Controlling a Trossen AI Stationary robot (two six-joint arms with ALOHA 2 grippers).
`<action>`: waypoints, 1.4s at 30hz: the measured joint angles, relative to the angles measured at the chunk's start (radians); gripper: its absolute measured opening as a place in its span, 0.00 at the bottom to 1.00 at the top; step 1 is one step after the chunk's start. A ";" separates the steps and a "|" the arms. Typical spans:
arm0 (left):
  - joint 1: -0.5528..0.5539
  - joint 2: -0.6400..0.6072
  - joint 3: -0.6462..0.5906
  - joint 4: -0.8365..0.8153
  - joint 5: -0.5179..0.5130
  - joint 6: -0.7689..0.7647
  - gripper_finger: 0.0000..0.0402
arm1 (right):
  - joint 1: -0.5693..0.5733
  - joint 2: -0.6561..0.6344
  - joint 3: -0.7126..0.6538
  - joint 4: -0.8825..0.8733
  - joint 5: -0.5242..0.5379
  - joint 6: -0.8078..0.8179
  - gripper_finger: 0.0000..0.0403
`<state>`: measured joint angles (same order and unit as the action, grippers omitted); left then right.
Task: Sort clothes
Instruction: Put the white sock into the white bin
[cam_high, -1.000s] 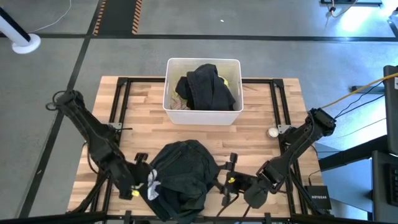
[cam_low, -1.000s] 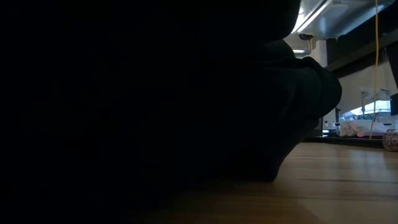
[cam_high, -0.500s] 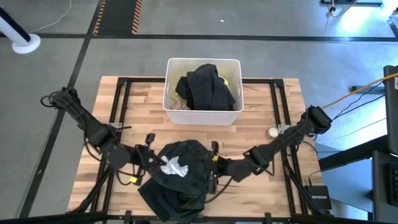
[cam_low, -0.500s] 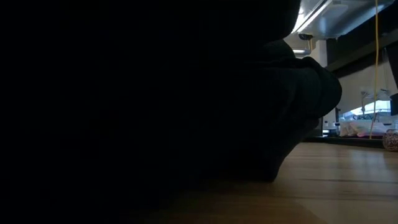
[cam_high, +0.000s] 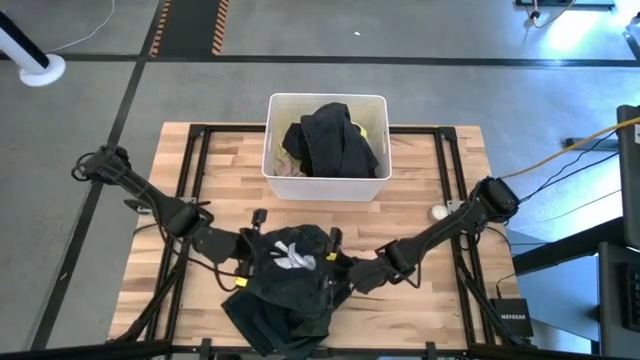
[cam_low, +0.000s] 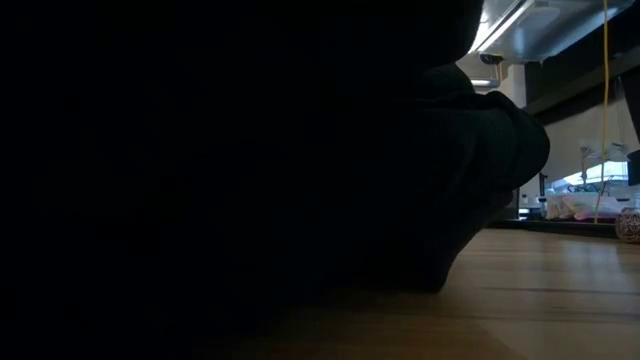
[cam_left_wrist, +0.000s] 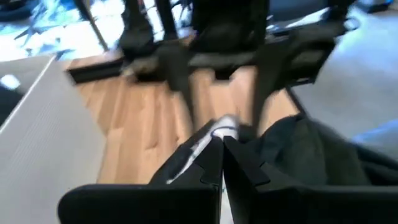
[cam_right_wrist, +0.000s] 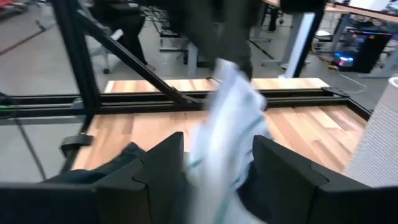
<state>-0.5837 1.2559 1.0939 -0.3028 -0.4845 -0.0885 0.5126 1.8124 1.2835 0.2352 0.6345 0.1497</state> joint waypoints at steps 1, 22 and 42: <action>0.001 0.008 0.000 0.024 0.011 0.016 0.00 | -0.008 0.007 0.000 0.004 0.002 0.001 0.52; 0.039 0.005 0.000 -0.118 0.001 -0.091 0.22 | -0.016 -0.119 0.000 -0.130 0.188 -0.111 0.03; 0.003 -0.102 -0.006 -0.447 -0.023 -0.353 0.36 | -0.527 -0.238 0.000 -0.173 -0.094 -0.081 0.21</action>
<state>-0.5804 1.1543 1.0880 -0.7497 -0.5072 -0.4410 -0.0144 1.5740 1.2839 0.0618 0.5406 0.0685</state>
